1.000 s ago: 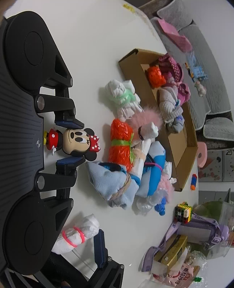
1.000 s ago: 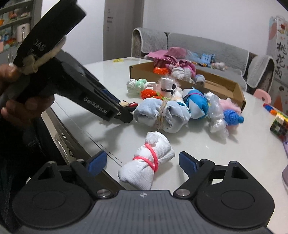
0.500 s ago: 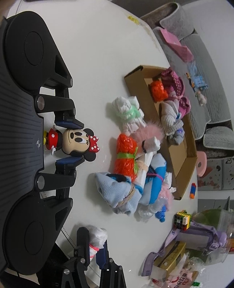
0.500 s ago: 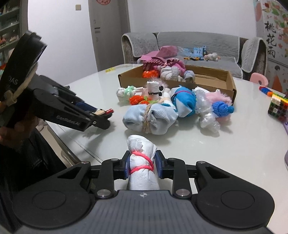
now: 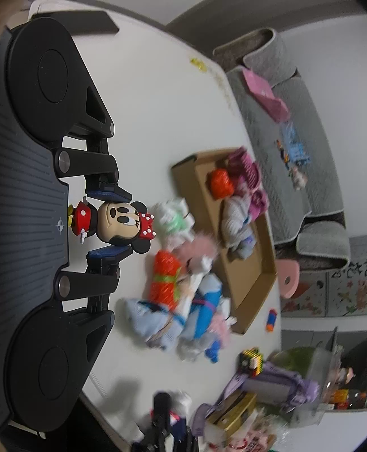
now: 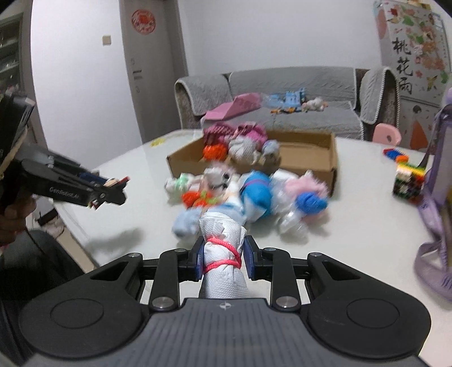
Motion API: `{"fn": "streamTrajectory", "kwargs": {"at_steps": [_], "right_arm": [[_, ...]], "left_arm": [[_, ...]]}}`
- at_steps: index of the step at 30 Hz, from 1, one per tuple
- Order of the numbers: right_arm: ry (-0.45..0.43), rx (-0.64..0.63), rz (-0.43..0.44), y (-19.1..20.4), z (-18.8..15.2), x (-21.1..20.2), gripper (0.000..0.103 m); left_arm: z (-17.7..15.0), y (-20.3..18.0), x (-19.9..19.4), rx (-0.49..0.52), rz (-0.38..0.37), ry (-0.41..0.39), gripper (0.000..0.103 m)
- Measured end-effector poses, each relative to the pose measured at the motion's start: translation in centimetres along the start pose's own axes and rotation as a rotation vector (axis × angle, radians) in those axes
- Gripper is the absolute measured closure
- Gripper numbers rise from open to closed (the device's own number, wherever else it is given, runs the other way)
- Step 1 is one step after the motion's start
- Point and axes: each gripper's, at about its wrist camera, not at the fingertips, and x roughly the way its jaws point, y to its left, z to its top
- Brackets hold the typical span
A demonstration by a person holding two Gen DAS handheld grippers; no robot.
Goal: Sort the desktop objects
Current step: 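Carry the Minnie figure and white sock bundle over the cardboard box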
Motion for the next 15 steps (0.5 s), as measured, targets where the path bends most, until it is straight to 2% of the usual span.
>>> {"fn": "streamTrajectory", "kwargs": {"at_steps": [6,15], "right_arm": [[-0.062,-0.019,-0.028,-1.1,3.2,-1.5,0.078],[-0.154,-0.059,-0.061,-3.1,9.1,-2.2,0.078]], "left_arm": [[1.9,1.3,-1.2,-0.002,0.029,-0.025,0.065],[6.5,3.0,-2.4,0.001,0.078,-0.075,0.065]]}}
